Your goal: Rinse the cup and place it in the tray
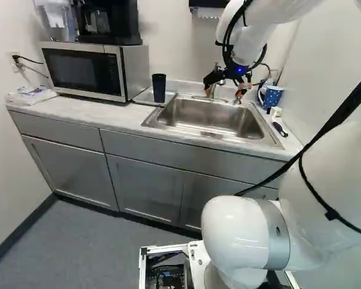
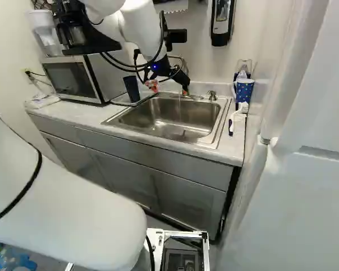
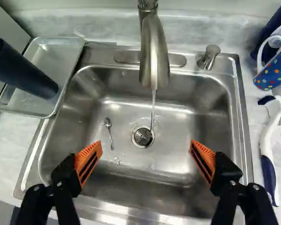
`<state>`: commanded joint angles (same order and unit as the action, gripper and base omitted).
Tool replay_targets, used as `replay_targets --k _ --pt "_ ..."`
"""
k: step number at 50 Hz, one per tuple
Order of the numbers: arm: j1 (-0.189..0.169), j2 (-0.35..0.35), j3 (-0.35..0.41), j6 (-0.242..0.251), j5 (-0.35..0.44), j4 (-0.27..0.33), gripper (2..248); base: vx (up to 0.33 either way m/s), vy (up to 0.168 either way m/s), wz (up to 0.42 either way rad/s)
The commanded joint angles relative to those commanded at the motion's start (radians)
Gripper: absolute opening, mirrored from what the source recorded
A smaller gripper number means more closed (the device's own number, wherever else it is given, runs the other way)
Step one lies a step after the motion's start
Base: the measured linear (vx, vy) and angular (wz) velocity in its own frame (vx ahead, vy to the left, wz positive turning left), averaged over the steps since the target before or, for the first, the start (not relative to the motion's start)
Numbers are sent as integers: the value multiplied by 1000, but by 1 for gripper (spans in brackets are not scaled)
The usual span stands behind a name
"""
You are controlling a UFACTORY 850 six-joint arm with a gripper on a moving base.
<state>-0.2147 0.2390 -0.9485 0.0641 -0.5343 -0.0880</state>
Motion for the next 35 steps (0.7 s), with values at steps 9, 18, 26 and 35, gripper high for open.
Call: replay_targets --k 9,18,26,35 --pt "0 0 0 0 0 0 247 0 0 0" --pt "0 0 0 0 0 0 247 0 0 0" --pt "3 -8 -16 0 0 0 247 0 0 0" --pt "12 -38 -63 0 1 0 247 0 0 0"
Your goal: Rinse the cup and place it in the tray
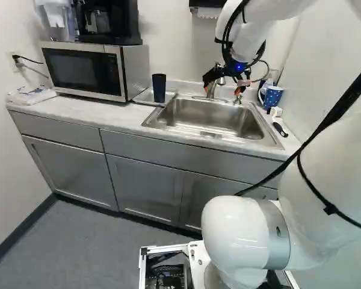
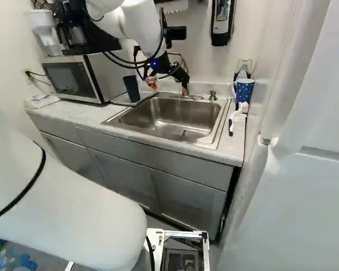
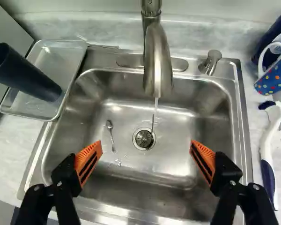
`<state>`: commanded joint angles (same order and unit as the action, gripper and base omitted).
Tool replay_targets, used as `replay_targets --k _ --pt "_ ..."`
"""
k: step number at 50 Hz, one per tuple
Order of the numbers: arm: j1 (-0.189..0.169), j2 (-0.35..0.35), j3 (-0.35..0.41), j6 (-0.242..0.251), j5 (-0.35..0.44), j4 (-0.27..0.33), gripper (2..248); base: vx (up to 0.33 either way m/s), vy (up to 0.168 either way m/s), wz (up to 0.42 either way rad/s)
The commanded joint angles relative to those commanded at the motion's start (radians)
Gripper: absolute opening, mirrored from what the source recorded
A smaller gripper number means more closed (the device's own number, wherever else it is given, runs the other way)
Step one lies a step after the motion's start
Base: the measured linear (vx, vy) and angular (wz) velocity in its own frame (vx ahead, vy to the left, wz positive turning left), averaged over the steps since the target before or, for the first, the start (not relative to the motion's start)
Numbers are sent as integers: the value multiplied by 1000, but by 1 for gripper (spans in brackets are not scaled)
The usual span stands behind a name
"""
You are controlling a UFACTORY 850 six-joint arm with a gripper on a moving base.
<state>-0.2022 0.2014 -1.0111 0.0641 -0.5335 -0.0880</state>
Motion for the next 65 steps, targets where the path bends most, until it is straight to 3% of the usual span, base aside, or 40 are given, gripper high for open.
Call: replay_targets --k 28,65 --pt "24 -112 -169 0 75 0 247 0 0 0" --pt "88 -272 -369 0 173 0 247 0 0 0"
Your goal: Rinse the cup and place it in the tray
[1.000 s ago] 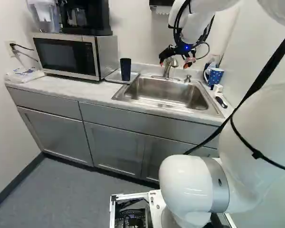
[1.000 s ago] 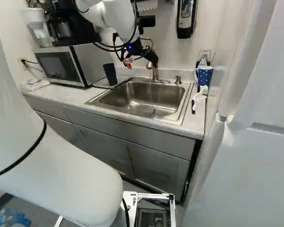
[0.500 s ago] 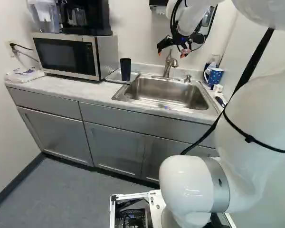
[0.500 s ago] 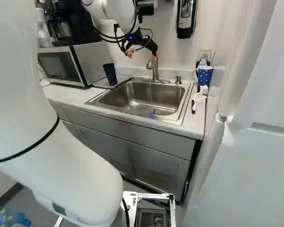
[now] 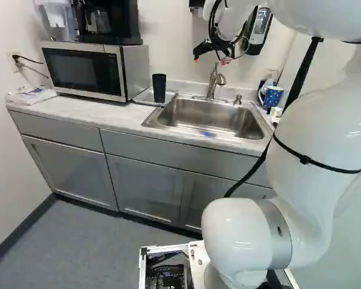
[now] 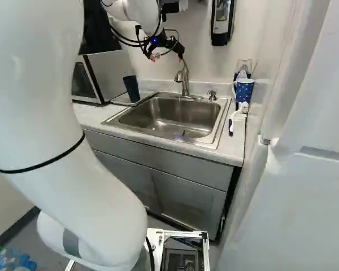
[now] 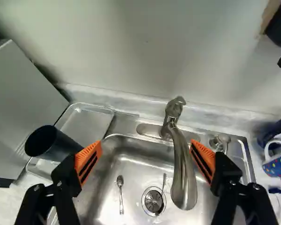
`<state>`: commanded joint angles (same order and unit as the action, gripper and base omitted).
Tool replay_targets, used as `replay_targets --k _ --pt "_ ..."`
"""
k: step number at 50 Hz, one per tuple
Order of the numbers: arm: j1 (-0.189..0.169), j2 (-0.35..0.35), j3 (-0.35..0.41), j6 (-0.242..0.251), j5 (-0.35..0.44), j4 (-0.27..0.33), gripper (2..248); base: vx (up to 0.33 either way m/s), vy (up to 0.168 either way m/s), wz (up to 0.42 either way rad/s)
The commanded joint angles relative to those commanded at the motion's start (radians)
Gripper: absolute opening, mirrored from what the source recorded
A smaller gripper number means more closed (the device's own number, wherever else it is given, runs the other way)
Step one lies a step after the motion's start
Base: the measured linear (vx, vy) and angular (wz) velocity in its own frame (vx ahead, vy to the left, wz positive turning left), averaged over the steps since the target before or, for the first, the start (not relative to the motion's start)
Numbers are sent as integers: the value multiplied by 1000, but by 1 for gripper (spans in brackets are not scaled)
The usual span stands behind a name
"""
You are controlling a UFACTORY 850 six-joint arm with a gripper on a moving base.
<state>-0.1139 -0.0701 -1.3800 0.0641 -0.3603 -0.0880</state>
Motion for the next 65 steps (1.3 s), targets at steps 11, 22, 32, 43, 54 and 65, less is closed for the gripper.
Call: replay_targets --k 11,22,32,43,54,65 --pt "6 -57 -60 0 35 0 247 0 0 0" --pt "7 -110 -117 0 77 0 247 0 0 0" --pt "9 -146 -157 0 91 0 247 0 0 0" --pt "10 -172 -185 0 103 0 247 0 0 0" --pt "10 -173 -187 0 103 0 247 0 0 0" --pt "11 -196 -213 0 103 0 247 0 0 0"
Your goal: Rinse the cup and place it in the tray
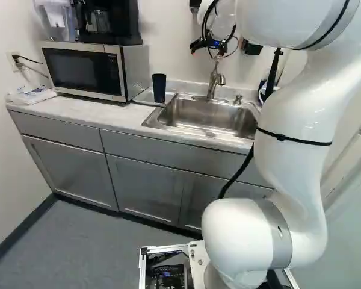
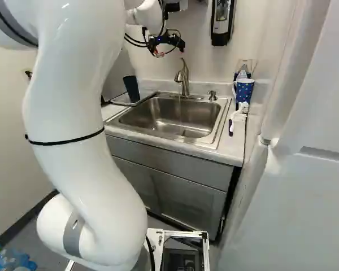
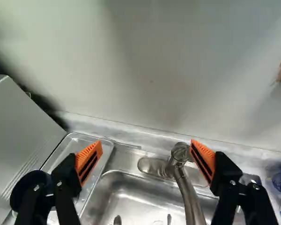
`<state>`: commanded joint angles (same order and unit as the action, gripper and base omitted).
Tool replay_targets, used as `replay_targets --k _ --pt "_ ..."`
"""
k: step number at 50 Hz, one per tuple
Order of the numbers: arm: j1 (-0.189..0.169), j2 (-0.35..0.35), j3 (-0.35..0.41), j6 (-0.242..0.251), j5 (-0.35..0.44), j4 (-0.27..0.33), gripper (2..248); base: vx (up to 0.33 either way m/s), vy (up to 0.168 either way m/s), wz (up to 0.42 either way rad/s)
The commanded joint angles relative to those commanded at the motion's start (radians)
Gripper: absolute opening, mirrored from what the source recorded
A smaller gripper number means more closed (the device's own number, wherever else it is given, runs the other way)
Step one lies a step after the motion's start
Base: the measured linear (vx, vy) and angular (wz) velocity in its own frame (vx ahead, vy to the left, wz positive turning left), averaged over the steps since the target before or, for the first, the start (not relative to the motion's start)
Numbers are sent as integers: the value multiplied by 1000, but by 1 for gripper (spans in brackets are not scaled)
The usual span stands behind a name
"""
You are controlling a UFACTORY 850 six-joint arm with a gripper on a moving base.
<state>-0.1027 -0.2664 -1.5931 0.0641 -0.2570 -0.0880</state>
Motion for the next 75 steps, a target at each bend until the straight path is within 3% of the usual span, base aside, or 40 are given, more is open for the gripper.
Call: replay_targets --k 25,75 --pt "-7 -49 -27 0 0 0 247 0 0 0" --pt "-8 -48 -26 0 -29 0 247 0 0 0"
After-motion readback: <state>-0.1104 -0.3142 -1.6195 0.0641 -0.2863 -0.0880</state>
